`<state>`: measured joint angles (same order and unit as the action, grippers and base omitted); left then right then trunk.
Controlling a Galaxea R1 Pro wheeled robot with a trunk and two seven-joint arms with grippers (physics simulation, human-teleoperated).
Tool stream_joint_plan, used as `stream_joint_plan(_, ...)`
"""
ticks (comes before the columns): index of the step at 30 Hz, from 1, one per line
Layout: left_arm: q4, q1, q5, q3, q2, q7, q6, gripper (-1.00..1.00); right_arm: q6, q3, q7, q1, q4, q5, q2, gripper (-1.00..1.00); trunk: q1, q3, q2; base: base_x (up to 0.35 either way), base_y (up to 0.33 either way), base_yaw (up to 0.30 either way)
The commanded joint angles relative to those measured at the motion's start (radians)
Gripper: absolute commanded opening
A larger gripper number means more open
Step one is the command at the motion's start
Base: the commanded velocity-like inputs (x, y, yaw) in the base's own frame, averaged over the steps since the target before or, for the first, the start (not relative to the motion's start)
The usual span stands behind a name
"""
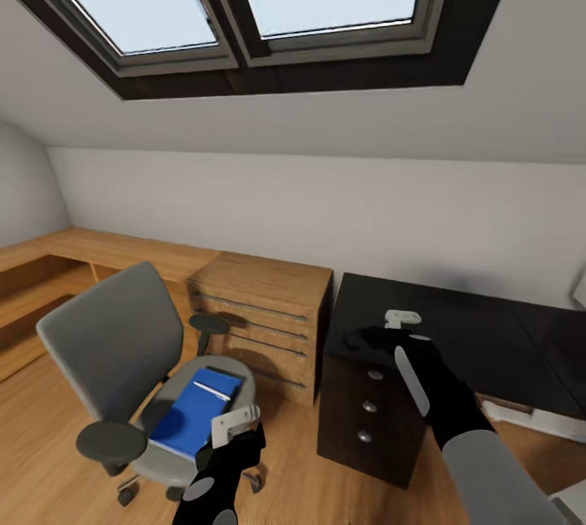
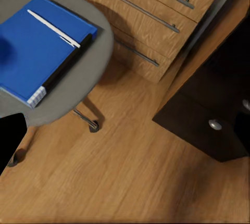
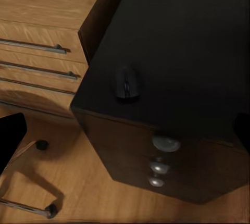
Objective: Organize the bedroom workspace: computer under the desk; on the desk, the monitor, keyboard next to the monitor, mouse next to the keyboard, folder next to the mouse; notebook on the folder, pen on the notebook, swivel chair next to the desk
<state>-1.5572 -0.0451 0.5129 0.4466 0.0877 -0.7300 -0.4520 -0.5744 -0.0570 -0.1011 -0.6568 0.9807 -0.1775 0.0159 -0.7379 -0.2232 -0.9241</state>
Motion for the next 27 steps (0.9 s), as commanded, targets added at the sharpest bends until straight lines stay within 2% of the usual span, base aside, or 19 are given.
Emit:
stream_joint_plan(1, -0.001, -0.001, 0.007, 0.001, 0.000, -0.008, -0.003, 1.00, -0.004, -0.004, -0.010, -0.001, 0.001, -0.010, 0.001, 1.00, 0.004, 0.003, 0.006, -0.279, 0.196, -0.247)
stream_joint_plan(7, 0.000, -0.001, 0.008, -0.004, 0.000, -0.008, -0.003, 1.00, -0.002, -0.004, -0.010, 0.000, 0.001, -0.010, 0.001, 1.00, 0.027, 0.028, 0.048, -0.279, 0.194, -0.247)
stream_joint_plan(12, 0.016, -0.001, 0.009, -0.049, 0.000, -0.006, -0.002, 1.00, -0.001, -0.005, -0.009, 0.002, -0.003, -0.010, 0.000, 1.00, 0.046, 0.048, 0.083, -0.279, 0.176, -0.248)
stream_joint_plan(13, 0.033, -0.001, 0.011, -0.081, -0.005, -0.003, 0.000, 1.00, 0.003, -0.007, -0.009, 0.017, -0.007, -0.010, -0.001, 1.00, 0.050, 0.052, 0.090, -0.130, 0.083, -0.248)
stream_joint_plan(17, 0.076, -0.001, 0.011, -0.092, -0.023, -0.004, 0.001, 1.00, 0.031, -0.007, -0.009, 0.049, -0.007, -0.011, -0.002, 1.00, 0.066, 0.069, 0.118, -0.077, 0.049, -0.247)
stream_joint_plan(19, 0.122, -0.001, 0.011, -0.095, -0.035, -0.004, 0.002, 1.00, 0.075, -0.007, -0.011, 0.082, -0.007, -0.009, -0.002, 1.00, 0.073, 0.077, 0.132, -0.031, 0.020, -0.239)
stream_joint_plan(24, 0.237, -0.001, 0.009, -0.097, -0.044, -0.003, 0.004, 1.00, 0.190, -0.008, -0.014, 0.169, -0.006, -0.005, -0.002, 1.00, 0.092, 0.098, 0.167, -0.013, 0.008, -0.223)
stream_joint_plan(25, 0.321, -0.001, 0.008, -0.095, -0.046, -0.002, 0.013, 1.00, 0.250, -0.009, -0.015, 0.231, -0.006, -0.003, -0.002, 1.00, 0.096, 0.102, 0.174, -0.002, 0.001, -0.172)
stream_joint_plan(27, 0.363, -0.001, 0.008, -0.094, -0.047, -0.002, 0.041, 1.00, 0.267, -0.009, -0.015, 0.261, -0.007, -0.002, -0.002, 1.00, 0.104, 0.110, 0.188, -0.002, 0.001, -0.140)
